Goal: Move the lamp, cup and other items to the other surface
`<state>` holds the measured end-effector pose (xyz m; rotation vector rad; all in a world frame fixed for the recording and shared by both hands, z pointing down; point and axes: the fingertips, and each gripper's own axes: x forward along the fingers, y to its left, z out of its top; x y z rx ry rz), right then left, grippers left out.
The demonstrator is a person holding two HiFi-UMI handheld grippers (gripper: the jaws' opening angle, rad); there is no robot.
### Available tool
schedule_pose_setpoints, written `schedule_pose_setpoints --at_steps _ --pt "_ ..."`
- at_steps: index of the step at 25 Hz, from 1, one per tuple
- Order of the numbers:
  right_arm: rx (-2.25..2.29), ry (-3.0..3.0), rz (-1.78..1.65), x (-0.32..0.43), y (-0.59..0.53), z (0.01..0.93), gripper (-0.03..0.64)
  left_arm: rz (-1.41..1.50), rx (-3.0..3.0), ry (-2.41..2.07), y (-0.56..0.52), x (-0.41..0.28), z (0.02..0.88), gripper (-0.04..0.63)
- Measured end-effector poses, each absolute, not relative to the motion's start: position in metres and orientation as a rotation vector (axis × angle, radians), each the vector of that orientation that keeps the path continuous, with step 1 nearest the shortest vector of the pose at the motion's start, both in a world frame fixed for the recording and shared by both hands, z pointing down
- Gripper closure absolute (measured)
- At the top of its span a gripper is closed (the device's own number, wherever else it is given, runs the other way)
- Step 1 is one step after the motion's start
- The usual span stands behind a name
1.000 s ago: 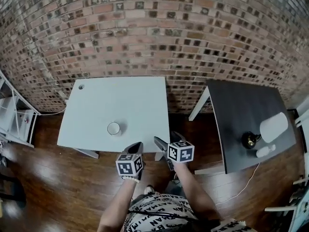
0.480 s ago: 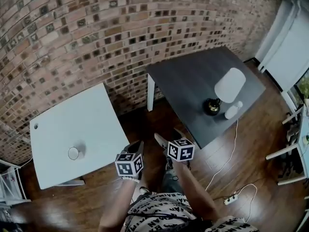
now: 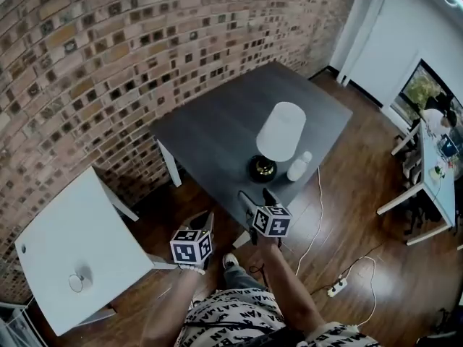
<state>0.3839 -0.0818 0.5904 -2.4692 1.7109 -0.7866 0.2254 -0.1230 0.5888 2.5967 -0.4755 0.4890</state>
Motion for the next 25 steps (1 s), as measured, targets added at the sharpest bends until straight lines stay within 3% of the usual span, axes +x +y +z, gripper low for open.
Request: schedule_pose_setpoints --at_steps 9,14,16,25 --pt "-2.567 1.573 -0.725 0.511 -0.090 0.609 0.224 0.557 2.627 -0.316 -0.123 0.333 0.601 0.589" --pt "-2.598 1.635 -0.713 0.547 -0.110 0.643 0.227 0.593 2.636 -0.285 -0.128 0.377 0.617 0.589" --pt "-2.626 1.634 -0.702 0.559 -0.117 0.651 0.270 0.606 2.638 -0.276 -0.128 0.390 0.620 0.589" --pt "-2.683 1.681 -0.537 0.599 -0.164 0.658 0.259 0.670 2.651 -0.267 -0.148 0.433 0.641 0.589"
